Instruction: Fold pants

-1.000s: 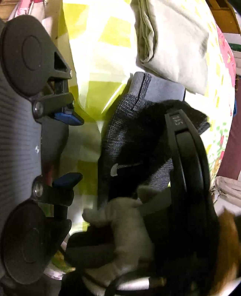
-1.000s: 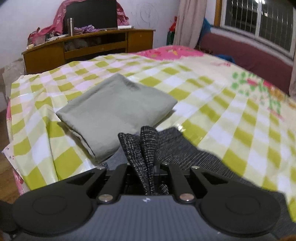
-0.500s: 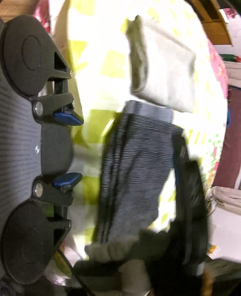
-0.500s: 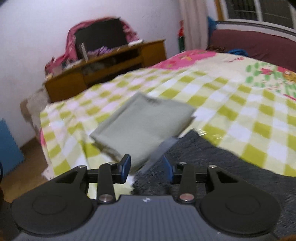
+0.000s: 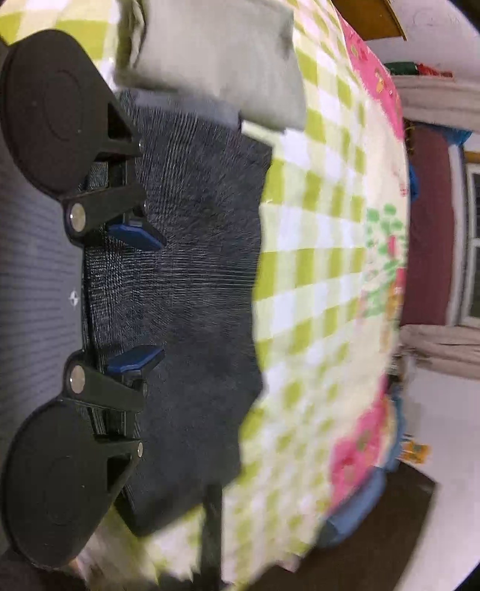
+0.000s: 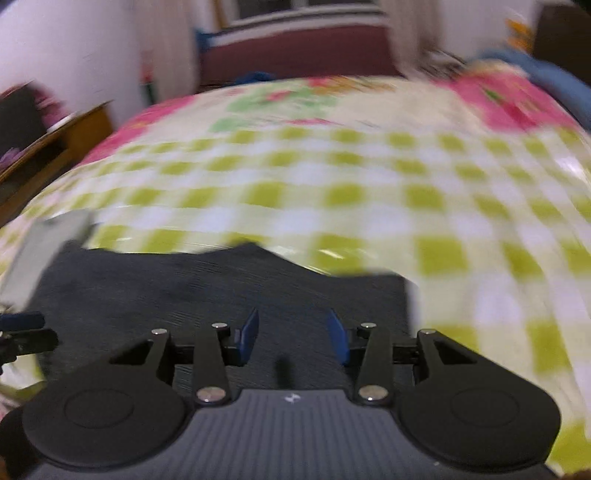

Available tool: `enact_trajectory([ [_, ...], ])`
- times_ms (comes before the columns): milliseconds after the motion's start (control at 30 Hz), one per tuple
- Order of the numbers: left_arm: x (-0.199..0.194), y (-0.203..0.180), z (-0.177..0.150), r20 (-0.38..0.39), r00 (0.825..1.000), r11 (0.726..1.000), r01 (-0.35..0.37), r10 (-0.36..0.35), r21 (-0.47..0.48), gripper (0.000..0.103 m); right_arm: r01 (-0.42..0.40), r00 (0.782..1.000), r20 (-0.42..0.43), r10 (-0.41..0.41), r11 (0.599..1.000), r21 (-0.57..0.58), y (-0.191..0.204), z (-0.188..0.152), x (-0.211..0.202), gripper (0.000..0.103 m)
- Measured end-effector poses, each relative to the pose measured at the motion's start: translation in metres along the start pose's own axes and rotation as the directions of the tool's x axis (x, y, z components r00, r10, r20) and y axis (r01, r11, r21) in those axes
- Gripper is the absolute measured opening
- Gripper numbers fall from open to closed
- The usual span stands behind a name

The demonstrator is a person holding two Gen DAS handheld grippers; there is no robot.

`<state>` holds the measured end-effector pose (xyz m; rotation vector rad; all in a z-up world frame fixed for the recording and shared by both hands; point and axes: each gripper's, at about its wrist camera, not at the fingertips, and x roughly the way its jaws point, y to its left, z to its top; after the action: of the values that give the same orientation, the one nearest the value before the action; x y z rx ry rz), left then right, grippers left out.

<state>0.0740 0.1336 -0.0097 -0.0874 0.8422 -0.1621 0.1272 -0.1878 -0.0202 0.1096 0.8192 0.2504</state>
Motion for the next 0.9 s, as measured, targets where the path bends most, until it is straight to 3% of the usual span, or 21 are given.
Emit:
enact_trajectory([
  [67, 0.027, 0.001, -0.002, -0.079, 0.996, 0.999, -0.047, 0.048, 0.021, 0.071, 0.009, 1.0, -0.015, -0.008, 0.997, 0.073, -0.025, -0.006, 0.004, 0.043],
  [100, 0.029, 0.0, -0.005, -0.083, 0.995, 0.998, -0.058, 0.061, 0.036, 0.071, -0.001, 1.0, -0.03, 0.004, 0.993, 0.115, -0.037, -0.009, 0.006, 0.045],
  [267, 0.025, -0.012, -0.002, -0.106, 0.988, 0.99, -0.106, 0.116, 0.09, 0.076, -0.142, 0.984, -0.067, 0.166, 0.951, 0.274, -0.076, -0.024, 0.015, 0.048],
  [400, 0.019, -0.024, 0.004, -0.111, 0.987, 0.99, -0.109, 0.119, 0.094, 0.075, -0.245, 0.956, -0.055, 0.289, 0.886, 0.394, -0.109, -0.029, 0.018, 0.047],
  [433, 0.019, -0.029, 0.005, -0.107, 0.988, 0.989, -0.103, 0.114, 0.103, 0.076, -0.274, 0.945, -0.048, 0.323, 0.865, 0.421, -0.115, -0.031, 0.019, 0.047],
  [533, 0.026, -0.043, 0.007, -0.123, 0.988, 0.988, -0.08, 0.096, 0.131, 0.076, -0.388, 0.879, -0.037, 0.476, 0.757, 0.526, -0.131, -0.035, 0.035, 0.05],
  [633, 0.034, -0.054, 0.006, -0.137, 0.984, 0.985, -0.09, 0.111, 0.15, 0.076, -0.459, 0.822, -0.037, 0.569, 0.698, 0.549, -0.133, -0.034, 0.055, 0.051],
  [700, 0.035, -0.057, 0.008, -0.14, 0.983, 0.984, -0.093, 0.115, 0.153, 0.076, -0.459, 0.806, -0.045, 0.59, 0.67, 0.583, -0.139, -0.035, 0.067, 0.043],
  [800, 0.035, -0.058, 0.01, -0.145, 0.983, 0.983, -0.093, 0.116, 0.16, 0.076, -0.484, 0.765, -0.032, 0.644, 0.607, 0.63, -0.151, -0.034, 0.073, 0.04],
  [867, 0.035, -0.059, 0.009, -0.143, 0.983, 0.981, -0.093, 0.118, 0.169, 0.076, -0.472, 0.768, -0.034, 0.639, 0.601, 0.645, -0.146, -0.029, 0.07, 0.033],
  [900, 0.035, -0.059, 0.009, -0.141, 0.983, 0.981, -0.092, 0.116, 0.169, 0.076, -0.512, 0.751, -0.018, 0.66, 0.598, 0.617, -0.138, -0.025, 0.063, 0.029],
])
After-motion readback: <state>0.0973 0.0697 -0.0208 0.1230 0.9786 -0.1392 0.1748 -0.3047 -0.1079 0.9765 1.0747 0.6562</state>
